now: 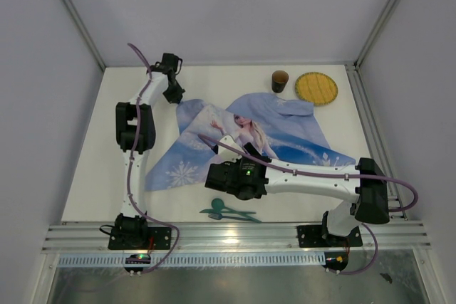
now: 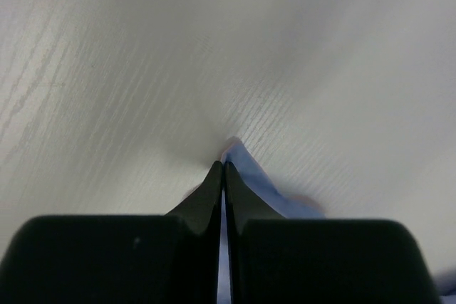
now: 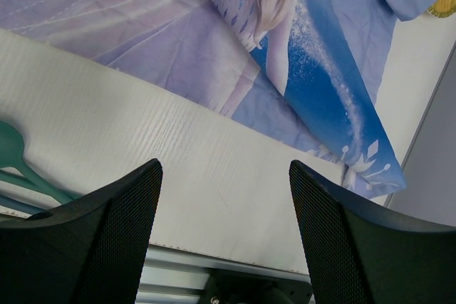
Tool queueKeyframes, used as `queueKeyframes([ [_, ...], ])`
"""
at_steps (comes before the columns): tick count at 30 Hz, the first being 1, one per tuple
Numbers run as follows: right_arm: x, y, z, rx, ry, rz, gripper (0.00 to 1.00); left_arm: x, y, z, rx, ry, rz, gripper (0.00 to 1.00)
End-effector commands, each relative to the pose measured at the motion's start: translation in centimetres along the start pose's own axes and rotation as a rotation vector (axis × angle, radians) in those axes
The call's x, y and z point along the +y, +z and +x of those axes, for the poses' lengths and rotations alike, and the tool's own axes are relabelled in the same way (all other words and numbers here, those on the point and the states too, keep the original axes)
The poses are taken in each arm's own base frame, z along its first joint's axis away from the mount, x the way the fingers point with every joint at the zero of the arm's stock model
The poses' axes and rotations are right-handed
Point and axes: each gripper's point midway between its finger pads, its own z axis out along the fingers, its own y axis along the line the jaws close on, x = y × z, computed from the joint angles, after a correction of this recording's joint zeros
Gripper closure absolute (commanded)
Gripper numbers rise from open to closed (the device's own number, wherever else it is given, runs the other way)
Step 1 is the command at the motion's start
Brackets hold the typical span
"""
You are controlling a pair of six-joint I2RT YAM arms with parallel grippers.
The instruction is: Set the dinner table for one person
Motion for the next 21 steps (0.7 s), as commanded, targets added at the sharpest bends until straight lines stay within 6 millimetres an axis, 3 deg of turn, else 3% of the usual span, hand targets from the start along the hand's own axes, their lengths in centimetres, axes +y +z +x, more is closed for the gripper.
queueKeyframes([
  [1, -0.3, -0.2, -1.2, -0.037, 0.045, 0.013, 0.24, 0.9, -1.0, -1.5, -0.043, 0.035, -0.061, 1.0],
  [7, -0.1, -0.2, -1.4, -0.043, 0.045, 0.011, 0.24, 0.1, -6.1, -7.4, -0.236, 0.083, -0.07, 1.0],
  [14, 0.5, -0.1, -1.6, -0.047, 0.053, -0.008, 0.24, -0.8, -14.5, -14.4, -0.521, 0.117, -0.036, 0.95],
  [21, 0.7, 0.0, -1.7, -0.049, 0.039, -0.014, 0.24, -0.1, -20.8, -18.3, -0.705, 0.119, -0.069, 0.93],
])
